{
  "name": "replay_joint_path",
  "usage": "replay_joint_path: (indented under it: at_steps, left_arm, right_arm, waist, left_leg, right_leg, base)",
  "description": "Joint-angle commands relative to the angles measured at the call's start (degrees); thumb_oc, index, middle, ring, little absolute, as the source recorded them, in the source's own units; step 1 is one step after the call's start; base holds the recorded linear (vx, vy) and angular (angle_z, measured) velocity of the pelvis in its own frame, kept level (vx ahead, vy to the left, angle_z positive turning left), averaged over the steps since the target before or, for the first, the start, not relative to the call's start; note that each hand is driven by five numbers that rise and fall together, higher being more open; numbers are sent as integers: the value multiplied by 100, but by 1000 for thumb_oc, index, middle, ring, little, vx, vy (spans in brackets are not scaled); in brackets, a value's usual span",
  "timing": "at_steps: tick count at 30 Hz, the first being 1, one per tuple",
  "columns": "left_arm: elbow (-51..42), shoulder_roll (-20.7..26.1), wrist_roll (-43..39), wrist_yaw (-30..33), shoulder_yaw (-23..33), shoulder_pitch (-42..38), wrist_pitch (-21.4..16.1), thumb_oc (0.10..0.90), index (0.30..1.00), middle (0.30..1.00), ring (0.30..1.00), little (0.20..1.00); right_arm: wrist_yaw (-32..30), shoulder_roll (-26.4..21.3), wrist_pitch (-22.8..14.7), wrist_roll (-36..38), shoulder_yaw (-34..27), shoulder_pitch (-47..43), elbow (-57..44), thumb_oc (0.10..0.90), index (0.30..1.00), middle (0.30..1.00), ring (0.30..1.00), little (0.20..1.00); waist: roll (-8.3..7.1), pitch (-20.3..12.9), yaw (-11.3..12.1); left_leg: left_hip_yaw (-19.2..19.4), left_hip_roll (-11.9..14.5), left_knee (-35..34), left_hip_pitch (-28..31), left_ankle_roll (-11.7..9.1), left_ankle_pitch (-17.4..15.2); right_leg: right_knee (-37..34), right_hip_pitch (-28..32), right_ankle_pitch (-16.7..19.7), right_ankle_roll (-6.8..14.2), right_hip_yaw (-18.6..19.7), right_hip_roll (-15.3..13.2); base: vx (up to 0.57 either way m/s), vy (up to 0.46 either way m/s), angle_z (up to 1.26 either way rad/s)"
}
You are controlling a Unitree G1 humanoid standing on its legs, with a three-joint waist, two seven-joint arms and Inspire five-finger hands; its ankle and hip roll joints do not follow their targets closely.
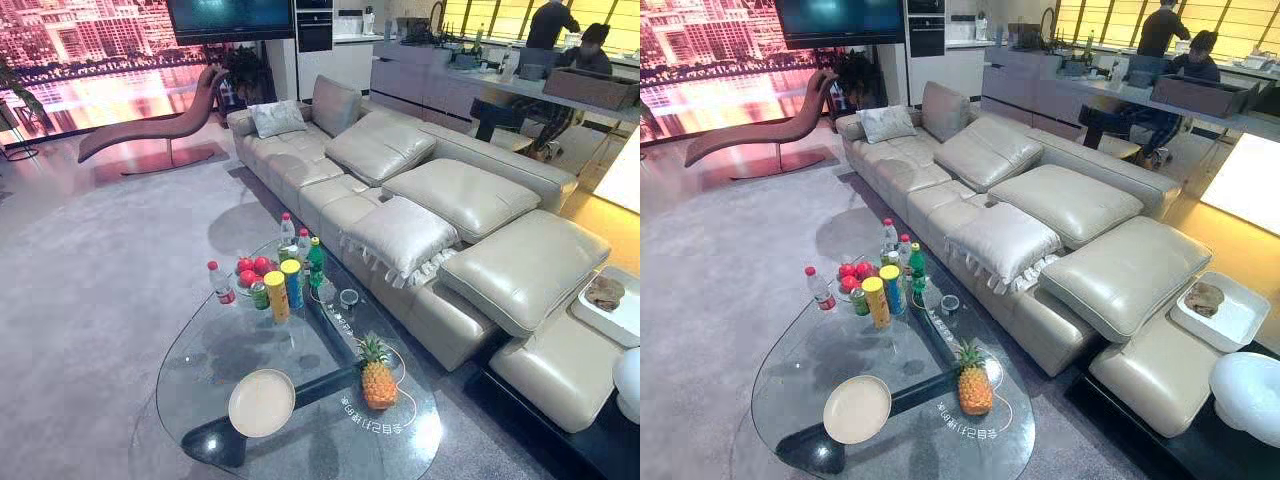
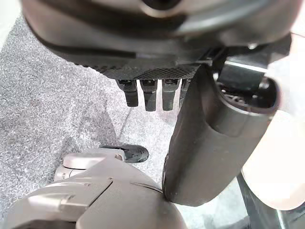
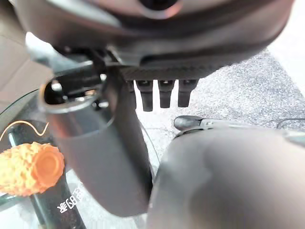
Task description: Pick up the fruit to the plate
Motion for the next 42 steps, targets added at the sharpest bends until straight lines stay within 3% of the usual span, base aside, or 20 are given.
replay_joint_path:
  at_steps: [1,26,32,36,42]
  left_arm:
    - [489,-136,88,-121,-69,-524,15,800,900,900,900,900]
    - [582,-188,109,32,-43,-543,68,800,900,900,900,900]
    - [591,-203,62,103,-42,-570,85,800,900,900,900,900]
    - [564,-216,-32,178,-28,-582,130,800,900,900,900,900]
    - [465,-39,-25,29,-9,-557,5,800,900,900,900,900]
  right_arm:
    - [-32,68,32,-205,122,-242,616,800,900,900,900,900]
    - [-142,116,37,-133,131,-225,594,800,900,900,900,900]
    - [-695,125,61,-92,95,-216,614,800,900,900,900,900]
    - [-1026,76,-40,27,-33,-224,580,800,900,900,900,900]
    - [-1543,-186,-594,491,-323,-413,257,800,900,900,900,900]
  waist:
    - [-66,222,43]
    - [-95,265,29]
    - [-106,339,12]
    - [-120,450,-4]
    - [-135,758,77]
  left_leg:
    - [-314,233,0,34,-79,-112]
    - [-302,252,0,24,-83,-102]
    - [-283,250,0,15,-72,-94]
    - [-243,265,0,-16,-69,-80]
    - [-229,249,0,-227,-43,12]
  right_leg:
    - [24,-35,302,136,-123,-314]
    - [24,-48,308,136,-114,-309]
    - [24,-76,324,134,-69,-290]
    - [24,-134,350,139,-41,-276]
    - [24,-393,439,118,-4,-264]
  base:
    - [60,245,25]
    - [0,0,0]
    - [18,-8,0]
    - [32,-14,-1]
    - [-12,-8,-1]
